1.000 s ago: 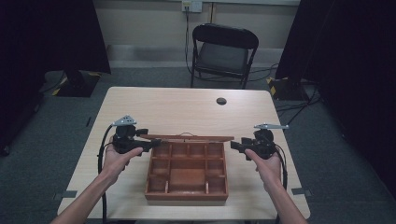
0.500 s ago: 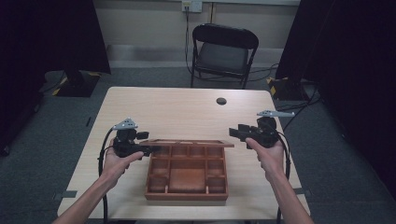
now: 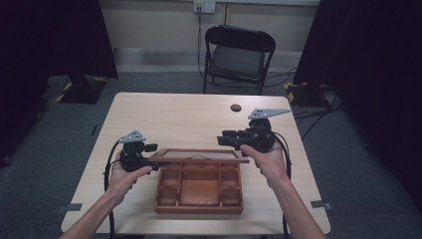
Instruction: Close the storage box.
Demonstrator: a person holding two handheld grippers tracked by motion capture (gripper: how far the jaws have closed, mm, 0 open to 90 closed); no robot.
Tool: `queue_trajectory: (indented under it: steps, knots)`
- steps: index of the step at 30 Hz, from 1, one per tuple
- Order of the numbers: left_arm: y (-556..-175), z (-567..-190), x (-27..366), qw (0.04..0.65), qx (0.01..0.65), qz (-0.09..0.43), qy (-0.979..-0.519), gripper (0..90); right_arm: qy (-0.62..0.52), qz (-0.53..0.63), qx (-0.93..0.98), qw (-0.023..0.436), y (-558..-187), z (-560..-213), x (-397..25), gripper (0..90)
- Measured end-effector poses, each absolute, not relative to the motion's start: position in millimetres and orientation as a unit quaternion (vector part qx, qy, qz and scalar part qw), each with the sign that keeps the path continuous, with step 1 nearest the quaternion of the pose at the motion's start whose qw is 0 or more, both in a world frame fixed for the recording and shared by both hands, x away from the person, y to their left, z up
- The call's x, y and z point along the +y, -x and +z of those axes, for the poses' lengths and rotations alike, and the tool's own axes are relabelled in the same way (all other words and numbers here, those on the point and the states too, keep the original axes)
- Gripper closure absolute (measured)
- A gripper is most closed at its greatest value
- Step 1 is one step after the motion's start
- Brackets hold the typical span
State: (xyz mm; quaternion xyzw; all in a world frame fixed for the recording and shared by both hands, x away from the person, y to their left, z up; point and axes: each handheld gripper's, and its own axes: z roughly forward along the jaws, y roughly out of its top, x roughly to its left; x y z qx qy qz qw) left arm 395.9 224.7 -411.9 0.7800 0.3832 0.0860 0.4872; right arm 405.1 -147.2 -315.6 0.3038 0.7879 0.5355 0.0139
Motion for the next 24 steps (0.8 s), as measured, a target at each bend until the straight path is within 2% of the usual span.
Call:
queue_trajectory:
  steps: [11, 24]
  knots:
    - [-394, -416, 225, 0.485, 0.388, 0.091, -0.779, 15.4, -0.228, 0.513, 0.825, -0.065, -393, -315, -103, 71.2]
    - [-392, -417, 224, 0.483, 0.382, 0.090, -0.782, 15.7, -0.238, 0.489, 0.834, -0.093, -395, -325, -97, 74.6]
